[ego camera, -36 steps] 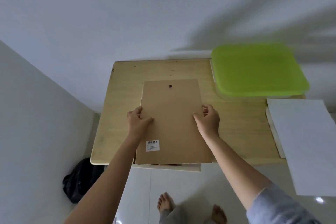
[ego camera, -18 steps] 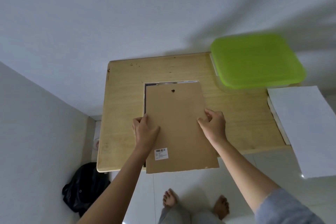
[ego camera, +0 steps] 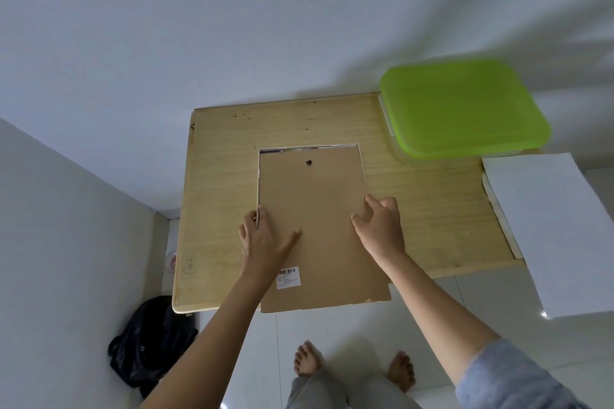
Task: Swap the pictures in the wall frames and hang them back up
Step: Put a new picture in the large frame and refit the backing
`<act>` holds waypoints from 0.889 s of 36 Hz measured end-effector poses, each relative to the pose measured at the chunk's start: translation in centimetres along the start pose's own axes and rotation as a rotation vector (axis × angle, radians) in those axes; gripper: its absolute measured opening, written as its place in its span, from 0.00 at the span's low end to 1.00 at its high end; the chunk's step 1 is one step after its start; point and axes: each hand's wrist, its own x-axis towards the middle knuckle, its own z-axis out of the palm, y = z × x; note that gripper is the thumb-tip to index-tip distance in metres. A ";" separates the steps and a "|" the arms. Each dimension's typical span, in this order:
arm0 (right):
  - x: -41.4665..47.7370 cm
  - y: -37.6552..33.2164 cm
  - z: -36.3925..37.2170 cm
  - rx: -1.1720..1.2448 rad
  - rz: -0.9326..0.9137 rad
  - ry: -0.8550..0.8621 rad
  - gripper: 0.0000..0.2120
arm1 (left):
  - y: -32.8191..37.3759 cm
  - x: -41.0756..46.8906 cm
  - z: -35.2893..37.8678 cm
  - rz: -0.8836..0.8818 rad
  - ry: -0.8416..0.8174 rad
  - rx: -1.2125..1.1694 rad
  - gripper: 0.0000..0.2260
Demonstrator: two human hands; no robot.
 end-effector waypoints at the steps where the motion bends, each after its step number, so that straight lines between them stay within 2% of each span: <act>1: -0.1 0.0 0.1 -0.023 -0.014 -0.001 0.24 | 0.0 0.1 0.0 0.001 0.002 0.005 0.38; 22: 0.1 0.5 0.8 -0.277 -0.095 -0.086 0.25 | 0.3 1.0 -0.2 0.011 0.031 0.164 0.35; 25: 0.3 0.7 0.8 -0.205 -0.081 -0.110 0.27 | 0.1 0.9 -0.4 0.021 0.039 0.143 0.35; 28: 0.1 1.2 0.1 -0.040 -0.064 -0.148 0.34 | -0.9 0.5 -0.8 0.046 0.008 0.010 0.35; 32: -0.8 2.6 -1.5 0.155 -0.063 -0.291 0.40 | -2.7 -0.9 -1.6 0.109 -0.073 -0.121 0.40</act>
